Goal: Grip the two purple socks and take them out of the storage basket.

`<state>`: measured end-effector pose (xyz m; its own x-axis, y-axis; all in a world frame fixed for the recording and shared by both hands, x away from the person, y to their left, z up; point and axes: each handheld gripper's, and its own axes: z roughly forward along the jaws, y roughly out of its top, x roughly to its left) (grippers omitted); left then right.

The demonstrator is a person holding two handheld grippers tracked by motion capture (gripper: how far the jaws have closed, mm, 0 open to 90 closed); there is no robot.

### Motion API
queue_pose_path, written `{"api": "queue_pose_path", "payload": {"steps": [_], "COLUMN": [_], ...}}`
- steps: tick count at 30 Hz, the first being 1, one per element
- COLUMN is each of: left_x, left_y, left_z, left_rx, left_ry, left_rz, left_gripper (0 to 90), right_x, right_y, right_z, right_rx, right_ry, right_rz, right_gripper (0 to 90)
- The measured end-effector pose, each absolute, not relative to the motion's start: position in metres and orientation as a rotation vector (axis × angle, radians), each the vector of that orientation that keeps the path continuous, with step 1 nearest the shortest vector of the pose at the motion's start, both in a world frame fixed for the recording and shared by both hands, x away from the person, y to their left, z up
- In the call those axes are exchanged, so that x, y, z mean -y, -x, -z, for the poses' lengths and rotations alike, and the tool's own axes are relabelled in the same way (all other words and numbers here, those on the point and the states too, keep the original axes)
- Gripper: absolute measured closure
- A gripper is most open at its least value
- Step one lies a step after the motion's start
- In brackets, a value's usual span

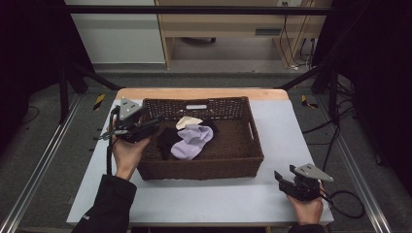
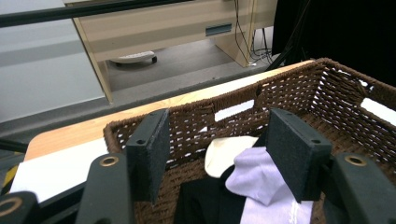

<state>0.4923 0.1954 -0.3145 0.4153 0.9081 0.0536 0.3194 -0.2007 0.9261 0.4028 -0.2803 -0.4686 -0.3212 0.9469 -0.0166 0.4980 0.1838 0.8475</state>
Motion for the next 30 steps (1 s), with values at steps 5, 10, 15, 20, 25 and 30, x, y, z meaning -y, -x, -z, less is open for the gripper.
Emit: {"api": "queue_pose_path", "payload": {"steps": [5,10,15,20,25,30], "left_x": [-0.181,-0.166,-0.154,-0.142,-0.129,-0.119], "left_y": [-0.504,-0.516,-0.528,-0.539,-0.549,-0.559], "left_z": [0.314,0.315,0.322,0.332,0.346,0.361], "left_rx": [-1.062,-1.055,-1.05,-1.025,-1.009,-1.019], "left_ry": [-1.754,-1.77,-1.784,-1.825,-1.874,-1.956], "left_rz": [-0.801,-0.799,-0.781,-0.772,-0.736,-0.723], "left_gripper": [41.3,38.6,38.1,37.5,37.1,36.1], "right_x": [0.28,0.28,0.28,0.279,0.28,0.28], "right_y": [-0.403,-0.403,-0.404,-0.404,-0.404,-0.404], "right_z": [0.469,0.469,0.469,0.47,0.47,0.47], "right_rx": [-1.91,-1.908,-1.91,-1.916,-1.915,-1.919], "right_ry": [-1.35,-1.346,-1.341,-1.339,-1.339,-1.336], "right_rz": [-1.041,-1.041,-1.035,-1.034,-1.03,-1.031], "right_gripper": [37.1,36.9,36.8,36.7,36.9,37.3]}}
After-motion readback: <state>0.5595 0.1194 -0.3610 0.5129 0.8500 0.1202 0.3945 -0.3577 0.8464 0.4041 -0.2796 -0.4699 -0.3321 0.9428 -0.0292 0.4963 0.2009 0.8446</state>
